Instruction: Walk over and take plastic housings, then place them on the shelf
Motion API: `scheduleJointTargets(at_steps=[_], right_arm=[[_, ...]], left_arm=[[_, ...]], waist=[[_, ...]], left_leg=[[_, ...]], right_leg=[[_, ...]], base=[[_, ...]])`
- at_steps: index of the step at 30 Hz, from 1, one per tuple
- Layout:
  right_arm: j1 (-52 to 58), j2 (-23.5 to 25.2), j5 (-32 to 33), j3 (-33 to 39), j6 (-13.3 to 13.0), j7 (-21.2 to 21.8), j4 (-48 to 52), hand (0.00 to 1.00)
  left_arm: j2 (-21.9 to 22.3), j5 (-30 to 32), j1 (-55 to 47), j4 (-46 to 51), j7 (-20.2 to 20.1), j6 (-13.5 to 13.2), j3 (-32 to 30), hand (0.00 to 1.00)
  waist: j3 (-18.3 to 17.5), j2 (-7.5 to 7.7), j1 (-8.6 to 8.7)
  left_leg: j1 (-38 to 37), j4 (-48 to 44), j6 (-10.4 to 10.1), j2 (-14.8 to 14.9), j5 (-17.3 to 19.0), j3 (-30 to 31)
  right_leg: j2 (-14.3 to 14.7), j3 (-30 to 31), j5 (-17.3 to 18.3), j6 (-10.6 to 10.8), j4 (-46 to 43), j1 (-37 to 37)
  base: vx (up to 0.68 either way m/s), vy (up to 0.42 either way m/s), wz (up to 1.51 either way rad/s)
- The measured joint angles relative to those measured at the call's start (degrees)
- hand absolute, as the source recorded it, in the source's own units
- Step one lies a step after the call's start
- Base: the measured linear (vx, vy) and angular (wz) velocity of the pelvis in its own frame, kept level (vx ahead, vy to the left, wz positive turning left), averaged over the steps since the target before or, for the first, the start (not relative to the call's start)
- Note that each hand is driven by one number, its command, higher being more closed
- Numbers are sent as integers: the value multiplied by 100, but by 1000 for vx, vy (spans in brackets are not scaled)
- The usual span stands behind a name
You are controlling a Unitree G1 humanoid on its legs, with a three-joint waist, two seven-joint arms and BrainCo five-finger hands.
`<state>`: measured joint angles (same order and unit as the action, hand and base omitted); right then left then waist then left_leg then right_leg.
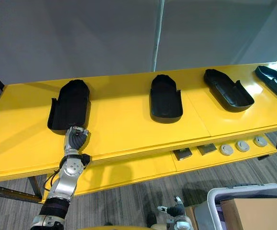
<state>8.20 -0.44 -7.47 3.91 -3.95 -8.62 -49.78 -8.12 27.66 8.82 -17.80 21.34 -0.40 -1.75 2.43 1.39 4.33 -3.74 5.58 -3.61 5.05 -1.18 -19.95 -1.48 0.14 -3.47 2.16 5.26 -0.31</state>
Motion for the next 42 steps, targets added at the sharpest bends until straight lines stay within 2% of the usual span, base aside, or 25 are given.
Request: scheduleJointTargets(at_steps=[7, 12, 15, 18, 19, 20, 23, 24, 25, 26, 27, 30, 33, 37, 38, 42], right_arm=[[1, 0, 0, -2, -1, -1, 66, 0], [0, -2, 0, -1, -9, -5, 71, 0], [-7, -3, 1, -1, -14, -10, 71, 0], [-14, -15, 3, -1, -21, -11, 55, 0], [-14, -31, 7, 0, -32, -11, 18, 0], [-26, -68, 8, 1, -65, -11, -63, 0], [-10, -144, 7, 14, -60, -15, -102, 0], [-8, -177, 8, 28, -62, -14, -106, 0], [-8, -178, 8, 32, -62, -15, -106, 0], [16, -188, 4, 47, -59, -15, -116, 0], [45, -186, 5, 60, -55, -17, -117, 0], [126, -164, 2, 79, -13, -20, -99, 0], [144, -41, -1, 197, 26, -28, -31, 0], [193, 84, -72, 170, 61, -15, 238, 0], [228, 121, -113, 170, 79, -12, 377, 0], [252, 168, -109, 170, 82, -11, 465, 0]], left_arm=[[-18, -62, 76, -87, -3, 2, -28, 100], [-13, -191, 57, -24, -4, -6, -17, 100], [-10, -248, -252, 705, -6, -68, -7, 100], [-32, -384, -581, 1824, -6, -286, -59, 100], [-50, -477, -712, 2378, 5, -409, -137, 100], [-102, -515, -815, 2883, 18, -557, -232, 100], [-105, -722, -1136, 3722, 132, -917, -846, 100], [-73, -1184, -1354, 3972, 389, -1163, -1577, 100], [-54, -1276, -1389, 3984, 431, -1190, -1708, 100], [33, -1604, -1508, 3980, 589, -1267, -2143, 100], [131, -1889, -1671, 3977, 739, -1307, -2420, 100], [221, -2383, -2139, 3947, 872, -1322, -2686, 100], [574, -2584, -2842, 3502, 864, -1201, -2811, 100], [905, -2588, -3133, 1714, 286, -684, -2653, 100], [943, -2588, -3119, 1082, 120, -561, -2524, 0], [1144, -2598, -2847, -720, -311, -364, -2156, 0]], waist=[[0, 0, 115], [1, -1, 116], [4, -6, 108], [20, -34, 92], [13, -47, 39], [20, -66, -65], [6, -125, -193], [15, -162, -214], [17, -166, -213], [10, -168, -220], [1, -163, -291], [-23, -120, -502], [-46, -88, -534], [-94, 0, -587], [-106, 18, -618], [-122, 40, -659]], left_leg=[[-7, 2, 0, 2, 0, -4], [-7, 0, 1, 3, -1, 4], [-4, -2, 2, -3, -2, 44], [-19, -5, 5, -5, -6, 174], [-15, -5, 5, -6, -7, 213], [-13, -4, 6, -7, -7, 231], [-21, 1, 9, -8, -9, 286], [-67, 27, 9, -6, -8, 400], [-78, 29, 8, -6, -8, 428], [-108, 31, 6, -4, -6, 492], [-106, 32, -22, 2, 17, 560], [-105, 34, -8, -2, 27, 619], [-102, 30, -4, -8, 33, 696], [-109, -5, 11, -5, 42, 671], [-134, -7, 18, -3, 21, 647], [-281, -5, 43, -13, 39, 587]], right_leg=[[1, 1, -4, -6, 0, -10], [1, -9, -4, -5, -2, 0], [-8, -43, -4, -5, -4, 22], [-26, -161, 2, -1, -6, 108], [-44, -164, 6, 2, -15, 120], [-55, -167, 7, 3, -27, 121], [-56, -195, 50, 5, -100, 124], [-59, -290, 135, 19, -207, 171], [-60, -318, 152, 19, -224, 189], [-61, -384, 209, 10, -274, 245], [-67, -449, 287, 17, -338, 280], [-118, -551, 368, 20, -418, 289], [-167, -700, 460, 59, -529, 310], [-181, -767, 463, 59, -532, 317], [-181, -762, 469, 58, -541, 331], [-205, -740, 579, 81, -663, 396]], base=[[-21, -9, 0], [0, 0, 1], [0, 0, 7], [-5, -3, 21], [-23, 3, 14], [-31, 4, 11], [-36, -12, 13], [-21, -14, 25], [-39, -25, 38], [-50, -21, 32], [-54, -27, 35], [-13, 0, 22], [18, 11, 24], [33, 5, 0], [30, -6, -8], [20, 3, -5]])
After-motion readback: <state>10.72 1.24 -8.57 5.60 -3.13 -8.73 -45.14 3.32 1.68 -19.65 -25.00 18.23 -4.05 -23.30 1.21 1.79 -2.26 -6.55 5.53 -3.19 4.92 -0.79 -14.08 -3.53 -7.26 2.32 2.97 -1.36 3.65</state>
